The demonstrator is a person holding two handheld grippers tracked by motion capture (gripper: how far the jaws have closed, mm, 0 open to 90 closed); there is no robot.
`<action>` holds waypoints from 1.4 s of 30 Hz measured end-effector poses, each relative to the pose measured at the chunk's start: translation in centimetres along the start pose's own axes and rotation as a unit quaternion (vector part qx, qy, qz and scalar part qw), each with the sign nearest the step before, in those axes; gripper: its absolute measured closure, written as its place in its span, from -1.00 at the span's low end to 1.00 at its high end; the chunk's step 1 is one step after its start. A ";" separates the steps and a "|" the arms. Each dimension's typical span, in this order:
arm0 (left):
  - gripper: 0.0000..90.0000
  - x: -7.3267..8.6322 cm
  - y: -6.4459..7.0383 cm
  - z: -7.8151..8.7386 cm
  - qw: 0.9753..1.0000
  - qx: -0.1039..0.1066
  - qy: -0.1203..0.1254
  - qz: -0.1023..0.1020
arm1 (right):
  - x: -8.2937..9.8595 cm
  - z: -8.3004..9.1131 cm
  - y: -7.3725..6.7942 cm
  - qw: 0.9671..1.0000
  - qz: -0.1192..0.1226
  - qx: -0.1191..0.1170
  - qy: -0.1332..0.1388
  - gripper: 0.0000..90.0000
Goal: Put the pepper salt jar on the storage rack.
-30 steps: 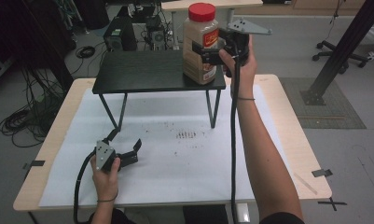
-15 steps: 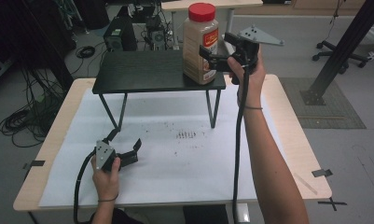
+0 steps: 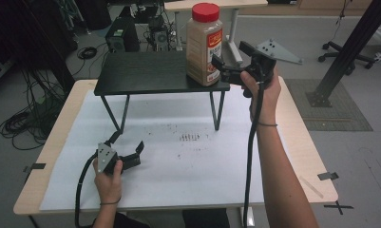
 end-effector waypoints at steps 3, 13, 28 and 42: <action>-0.99 0.0 0.0 0.0 1.000 0.000 0.000 0.000 | 0.3 1.0 -0.5 1.000 0.000 0.002 0.002 -0.99; -1.00 0.0 0.0 0.0 1.000 -0.001 0.000 -0.001 | 2.5 3.6 -1.6 1.000 0.008 0.011 -0.006 -0.99; -1.00 0.0 0.0 0.0 1.000 0.000 0.001 -0.002 | 6.2 5.2 -2.5 1.000 -0.012 0.015 -0.009 -0.99; -1.00 0.0 0.1 0.0 1.000 0.004 0.002 -0.006 | 9.4 6.2 -2.8 1.000 -0.015 0.023 -0.015 -0.99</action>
Point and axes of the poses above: each handheld gripper's, and its own axes: z roughly backward along the jaws, x roughly out of its underside, y roughly to its right, the point moved 8 cm from there along -z, roughly forward along the jaws, and after that the axes turned 14 degrees about z, right-handed, at the moved point
